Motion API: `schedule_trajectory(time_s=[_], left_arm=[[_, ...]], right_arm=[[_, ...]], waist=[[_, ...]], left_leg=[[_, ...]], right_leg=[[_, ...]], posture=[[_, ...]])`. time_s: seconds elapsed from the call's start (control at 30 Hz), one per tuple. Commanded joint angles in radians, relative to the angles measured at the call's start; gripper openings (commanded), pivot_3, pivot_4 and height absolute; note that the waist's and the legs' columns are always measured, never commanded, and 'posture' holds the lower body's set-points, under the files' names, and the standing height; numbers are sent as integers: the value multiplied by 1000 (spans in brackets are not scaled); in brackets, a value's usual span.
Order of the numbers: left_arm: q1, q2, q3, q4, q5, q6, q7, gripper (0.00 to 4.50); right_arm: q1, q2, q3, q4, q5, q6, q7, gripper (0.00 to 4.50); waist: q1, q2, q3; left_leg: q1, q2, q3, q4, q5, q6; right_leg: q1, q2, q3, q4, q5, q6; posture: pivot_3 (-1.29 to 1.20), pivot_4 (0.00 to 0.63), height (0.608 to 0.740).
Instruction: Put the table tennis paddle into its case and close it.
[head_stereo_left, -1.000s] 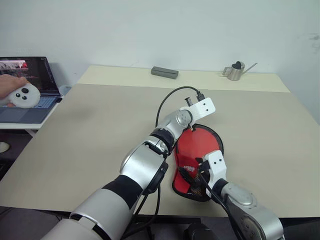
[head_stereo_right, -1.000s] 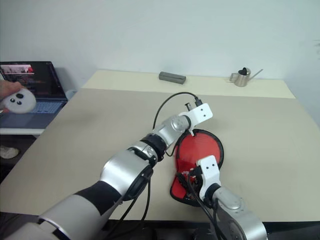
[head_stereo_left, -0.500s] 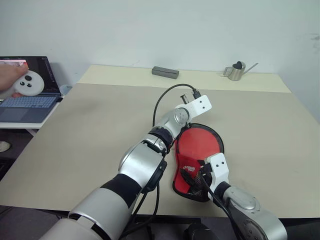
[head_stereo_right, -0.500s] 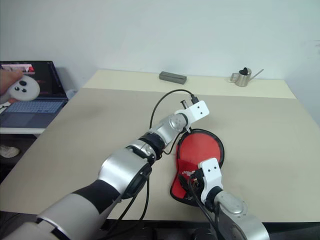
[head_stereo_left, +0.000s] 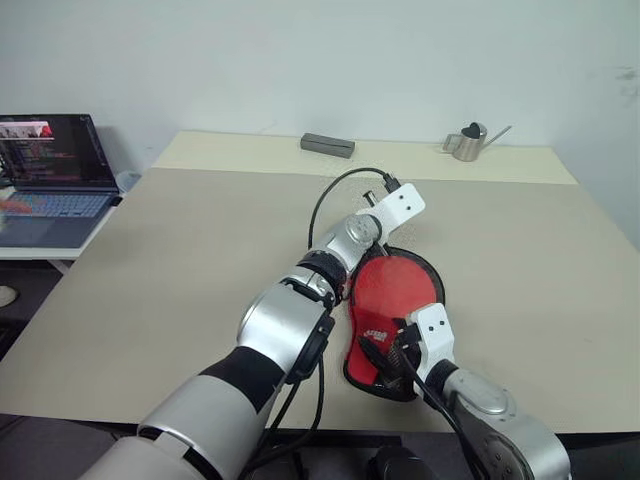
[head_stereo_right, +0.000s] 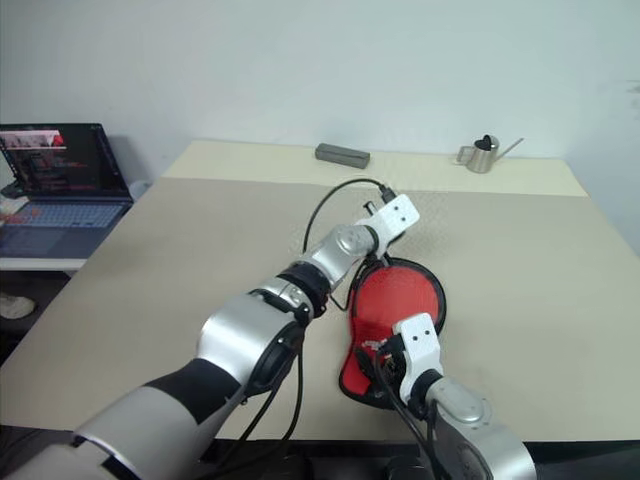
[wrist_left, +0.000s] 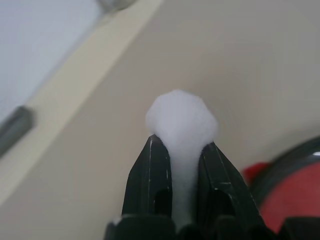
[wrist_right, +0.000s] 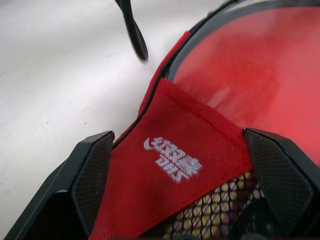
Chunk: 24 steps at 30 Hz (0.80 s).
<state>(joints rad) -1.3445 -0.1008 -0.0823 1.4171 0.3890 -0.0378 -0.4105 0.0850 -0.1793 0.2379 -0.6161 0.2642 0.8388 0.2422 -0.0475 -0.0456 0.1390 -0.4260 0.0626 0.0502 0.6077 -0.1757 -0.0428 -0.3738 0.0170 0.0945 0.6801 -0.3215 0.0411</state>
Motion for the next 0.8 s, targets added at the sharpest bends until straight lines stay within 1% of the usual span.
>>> schedule_trajectory(time_s=[0.03, 0.1, 0.17, 0.2, 0.37, 0.43, 0.53, 0.67, 0.7, 0.73, 0.8], left_arm=[[34, 55, 36, -48, -62, -40, -133, 233], [55, 95, 32, -59, -73, -65, -178, 233], [71, 144, 35, -70, -86, -81, -190, 974], [80, 170, 41, -76, -98, -87, -208, 1219], [118, 306, 32, -115, -112, -136, -240, 3080], [122, 355, 60, -136, -156, -131, -302, 3731], [115, 413, 113, -169, -231, -107, -366, 3731], [150, 469, 175, -314, -367, -45, -570, 3731], [170, 473, 184, -369, -402, -14, -613, 3731], [203, 479, 199, -462, -456, 53, -664, 3731], [315, 510, 199, -723, -564, 223, -770, 3731]], right_arm=[[-17, -8, 15, 134, 26, 56, 37, 4500], [-50, -13, 3, 166, 31, 48, 57, 4500], [-86, -19, -8, 201, 36, 40, 75, 4500], [-108, -25, -15, 226, 39, 33, 89, 4500], [-202, -52, -32, 330, 37, -8, 156, 4500], [-229, -68, -43, 352, 43, -17, 183, 4500], [-257, -105, -81, 348, 72, -8, 234, 4500], [-279, -173, -168, 280, 156, 41, 293, 4500], [-282, -184, -192, 269, 178, 53, 300, 4500], [-286, -198, -224, 250, 205, 71, 307, 4500], [-290, -232, -306, 198, 269, 120, 312, 4500]], waist=[[-13, 0, 0], [-21, 0, 0], [-22, 0, 0], [-24, 0, 0], [-23, 0, 0], [-14, 0, 0], [-6, 0, 0], [6, 0, 1], [9, 0, 1], [12, 1, 1], [13, 2, 2]], left_leg=[[1, 0, 0, 0, 0, 0], [1, 1, -1, 0, 0, 0], [2, 1, -1, 0, 0, 0], [2, 1, -2, 0, 0, 0], [2, 1, -1, 0, 0, 0], [1, 1, -1, 0, 0, 0], [0, 1, 0, 0, 0, 0], [-2, 0, 0, 0, 0, 0], [-2, 0, 0, 1, 0, 0], [-2, 0, 0, 1, 0, 0], [-3, 0, 0, 1, 0, 0]], right_leg=[[0, 0, 0, 1, 0, 0], [0, 1, 1, 1, 0, 0], [0, 2, 1, 1, 0, 0], [0, 2, 1, 1, 0, 0], [1, 1, 1, 1, 0, 0], [1, 1, 0, 1, 0, 0], [0, 0, 0, 1, 1, -1], [0, 0, -1, 0, 1, -2], [-1, -1, -2, 0, 2, -3], [-1, -1, -1, 0, 2, -4], [-1, -1, -2, 0, 2, -4]], posture=[[0, 150, 740], [0, 150, 740], [0, 150, 740], [0, 150, 740], [0, 150, 740], [0, 150, 740], [0, 150, 740], [0, 150, 740], [0, 150, 740], [0, 150, 740], [0, 150, 740]])
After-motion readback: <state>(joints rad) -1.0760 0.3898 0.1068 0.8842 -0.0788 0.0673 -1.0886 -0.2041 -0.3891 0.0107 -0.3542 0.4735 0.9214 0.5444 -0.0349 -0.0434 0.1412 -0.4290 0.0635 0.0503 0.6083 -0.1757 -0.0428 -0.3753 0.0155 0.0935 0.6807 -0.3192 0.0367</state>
